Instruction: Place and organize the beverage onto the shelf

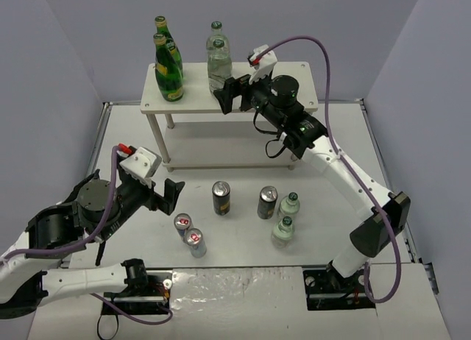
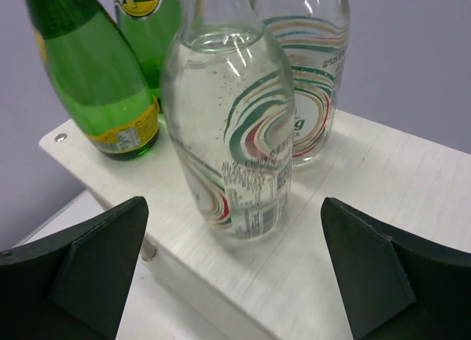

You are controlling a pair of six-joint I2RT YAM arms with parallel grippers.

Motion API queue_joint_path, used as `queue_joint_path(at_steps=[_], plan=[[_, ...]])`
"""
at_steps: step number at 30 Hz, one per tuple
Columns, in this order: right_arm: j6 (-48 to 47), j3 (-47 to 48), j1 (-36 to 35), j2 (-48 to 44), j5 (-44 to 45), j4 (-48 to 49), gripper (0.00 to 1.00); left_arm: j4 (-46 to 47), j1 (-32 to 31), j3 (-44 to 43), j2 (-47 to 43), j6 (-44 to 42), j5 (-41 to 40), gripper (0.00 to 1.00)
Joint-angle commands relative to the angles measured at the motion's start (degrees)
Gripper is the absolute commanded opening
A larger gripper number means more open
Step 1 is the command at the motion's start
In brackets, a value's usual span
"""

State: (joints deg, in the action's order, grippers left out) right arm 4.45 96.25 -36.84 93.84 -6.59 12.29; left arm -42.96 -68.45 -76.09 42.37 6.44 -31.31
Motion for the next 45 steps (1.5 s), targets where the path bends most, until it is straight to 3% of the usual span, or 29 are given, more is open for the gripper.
queue_joint_path(at_steps=[1,6,10,17,20,24,28,36,37,38,42,45], plan=[[-0.40,-3.16,0.01,-9.26,-2.11,-1.47,1.00,2.88,0.24,-2.57,2.19,1.30,2.65,0.94],[0.29,-8.52,0.45,-19.73,6.13,-15.97,1.00,8.22,0.24,-1.78,6.93,2.61,5.28,0.94],[3.02,-13.89,1.24,-30.53,29.88,-26.85,1.00,13.77,0.15,-3.00,15.35,4.80,11.26,0.94],[5.75,-17.14,3.26,-36.09,51.63,-36.55,1.00,24.04,0.07,-9.59,38.27,10.17,21.63,0.94],[5.31,-18.11,4.58,-37.68,57.98,-37.08,1.00,27.65,-0.11,-13.02,46.82,9.82,26.81,0.95],[4.78,-18.55,6.08,-40.40,57.39,-37.26,1.00,28.89,-0.37,-18.11,54.74,9.73,29.98,1.00],[3.99,-18.73,6.25,-42.25,56.95,-37.26,1.00,29.34,-0.37,-19.09,59.31,9.73,30.09,0.89],[3.73,-18.03,6.17,-45.32,55.20,-37.61,1.00,28.37,-0.37,-18.48,64.85,9.74,24.54,0.51],[3.81,-17.59,6.17,-45.33,54.85,-37.78,1.00,28.63,-0.37,-18.39,65.38,9.82,24.72,0.45],[3.90,-17.50,6.17,-45.50,54.58,-37.78,1.00,28.72,-0.37,-18.56,65.73,9.74,24.46,0.32],[3.90,-17.50,6.17,-46.38,54.31,-37.78,1.00,27.67,-0.37,-19.70,66.18,9.39,23.84,0.03],[4.95,-18.02,6.08,-46.73,54.14,-37.70,1.00,27.58,-0.37,-22.50,65.21,8.42,24.36,0.02]])
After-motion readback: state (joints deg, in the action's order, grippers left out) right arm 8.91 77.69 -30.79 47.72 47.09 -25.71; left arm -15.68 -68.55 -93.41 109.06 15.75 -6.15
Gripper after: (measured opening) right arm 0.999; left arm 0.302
